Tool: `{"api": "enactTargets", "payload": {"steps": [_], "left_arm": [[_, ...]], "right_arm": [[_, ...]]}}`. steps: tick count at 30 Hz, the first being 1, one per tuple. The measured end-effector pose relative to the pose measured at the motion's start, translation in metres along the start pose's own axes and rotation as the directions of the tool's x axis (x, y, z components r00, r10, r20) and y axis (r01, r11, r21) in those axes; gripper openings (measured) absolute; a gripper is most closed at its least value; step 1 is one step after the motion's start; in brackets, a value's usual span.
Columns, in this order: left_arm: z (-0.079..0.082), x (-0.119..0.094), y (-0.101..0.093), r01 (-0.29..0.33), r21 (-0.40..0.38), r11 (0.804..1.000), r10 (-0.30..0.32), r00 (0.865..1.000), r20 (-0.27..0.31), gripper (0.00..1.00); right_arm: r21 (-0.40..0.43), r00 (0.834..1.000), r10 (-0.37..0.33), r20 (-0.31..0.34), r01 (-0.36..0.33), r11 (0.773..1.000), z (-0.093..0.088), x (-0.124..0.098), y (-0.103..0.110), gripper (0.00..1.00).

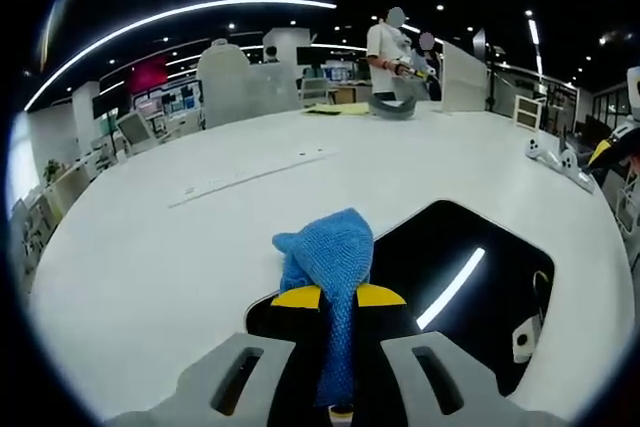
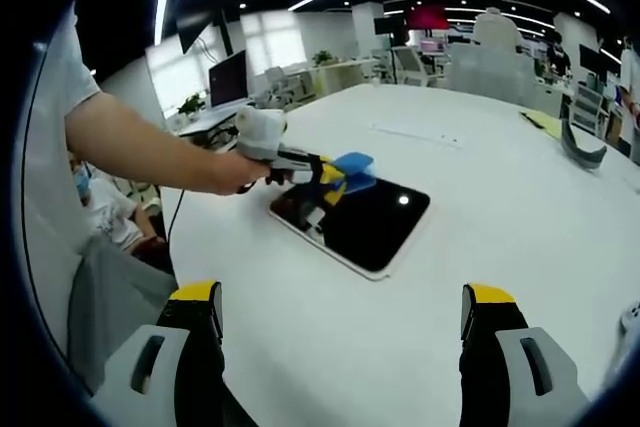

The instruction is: Wipe the mirror surface with the cleaning cloth until all visible marks leave the cleaned area.

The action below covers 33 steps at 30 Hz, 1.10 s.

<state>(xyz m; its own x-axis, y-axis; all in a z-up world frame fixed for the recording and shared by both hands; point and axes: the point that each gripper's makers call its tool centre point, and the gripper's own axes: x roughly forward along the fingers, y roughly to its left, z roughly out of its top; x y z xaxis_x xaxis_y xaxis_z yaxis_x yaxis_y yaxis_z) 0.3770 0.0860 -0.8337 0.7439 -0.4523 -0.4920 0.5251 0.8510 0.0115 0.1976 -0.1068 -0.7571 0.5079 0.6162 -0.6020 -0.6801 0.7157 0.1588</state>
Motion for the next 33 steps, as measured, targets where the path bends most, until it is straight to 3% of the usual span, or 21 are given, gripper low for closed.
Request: {"api": "enactTargets", "payload": {"steps": [16, 33], "left_arm": [[-0.009, -0.016, 0.017, -0.069, -0.032, 0.997, 0.069, 0.998, -0.004, 0.07], [-0.021, -0.039, 0.009, -0.094, -0.056, 0.994, 0.094, 0.996, -0.008, 0.07]], "right_arm": [[-0.007, 1.0, -0.006, -0.004, 0.006, 1.0, -0.004, -0.01, 0.007, 1.0], [-0.029, 1.0, 0.002, 0.004, -0.002, 1.0, -0.002, -0.016, 0.018, 1.0]]}}
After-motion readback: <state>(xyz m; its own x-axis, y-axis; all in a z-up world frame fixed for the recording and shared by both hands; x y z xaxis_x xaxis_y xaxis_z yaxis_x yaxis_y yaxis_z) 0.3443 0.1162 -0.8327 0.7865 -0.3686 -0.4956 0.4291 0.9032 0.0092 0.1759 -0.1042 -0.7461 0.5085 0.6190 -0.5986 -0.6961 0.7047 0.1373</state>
